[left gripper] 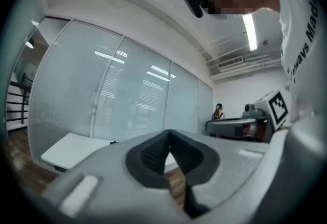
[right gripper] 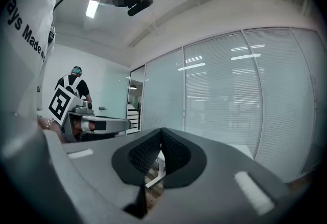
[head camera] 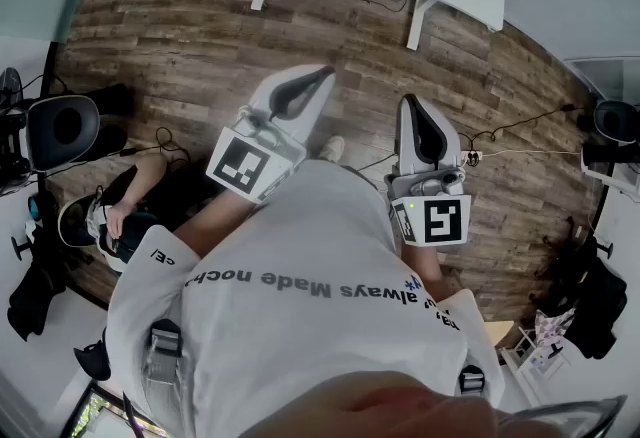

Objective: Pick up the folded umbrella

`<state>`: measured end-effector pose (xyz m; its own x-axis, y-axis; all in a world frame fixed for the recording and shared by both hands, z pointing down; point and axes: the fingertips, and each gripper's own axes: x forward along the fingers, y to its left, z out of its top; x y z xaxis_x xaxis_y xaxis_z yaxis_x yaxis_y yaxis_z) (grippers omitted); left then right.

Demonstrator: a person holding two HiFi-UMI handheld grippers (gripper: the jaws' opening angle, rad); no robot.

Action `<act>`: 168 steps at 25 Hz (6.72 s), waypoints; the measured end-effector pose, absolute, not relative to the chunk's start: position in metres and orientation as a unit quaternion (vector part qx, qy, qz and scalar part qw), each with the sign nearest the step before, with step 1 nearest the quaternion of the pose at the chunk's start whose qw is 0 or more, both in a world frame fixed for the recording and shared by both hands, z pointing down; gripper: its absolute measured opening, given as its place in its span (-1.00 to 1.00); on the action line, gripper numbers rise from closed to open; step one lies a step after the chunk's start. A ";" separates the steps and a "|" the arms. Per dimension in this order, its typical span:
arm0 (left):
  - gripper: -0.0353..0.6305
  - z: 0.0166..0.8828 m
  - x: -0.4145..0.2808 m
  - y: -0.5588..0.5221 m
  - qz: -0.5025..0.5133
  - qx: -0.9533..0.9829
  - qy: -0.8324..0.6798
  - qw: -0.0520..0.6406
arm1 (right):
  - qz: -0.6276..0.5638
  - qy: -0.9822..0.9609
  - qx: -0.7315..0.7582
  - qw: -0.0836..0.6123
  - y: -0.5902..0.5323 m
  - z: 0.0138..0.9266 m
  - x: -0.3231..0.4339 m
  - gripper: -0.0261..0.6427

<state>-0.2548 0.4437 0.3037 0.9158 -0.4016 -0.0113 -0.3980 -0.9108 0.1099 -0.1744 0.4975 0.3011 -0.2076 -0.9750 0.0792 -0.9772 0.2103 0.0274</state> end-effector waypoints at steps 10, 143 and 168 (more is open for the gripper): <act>-0.89 0.314 -0.181 0.437 -0.009 0.977 -0.206 0.059 | 0.027 -0.770 0.637 0.030 0.487 0.312 -0.093 -0.92; -0.89 0.372 0.081 -0.249 0.049 0.944 -0.300 0.127 | 0.110 -0.719 0.204 0.655 -0.328 0.780 0.301 0.46; -0.89 0.381 0.071 -0.252 0.044 0.946 -0.292 0.134 | 0.200 -0.754 0.259 0.570 -0.303 0.772 0.269 -0.39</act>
<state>0.0709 -0.2522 0.3811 0.8258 -0.5404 0.1613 -0.5640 -0.7938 0.2276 0.2695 -0.3026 0.7721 -0.2155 -0.1620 0.9630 -0.6178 0.7863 -0.0060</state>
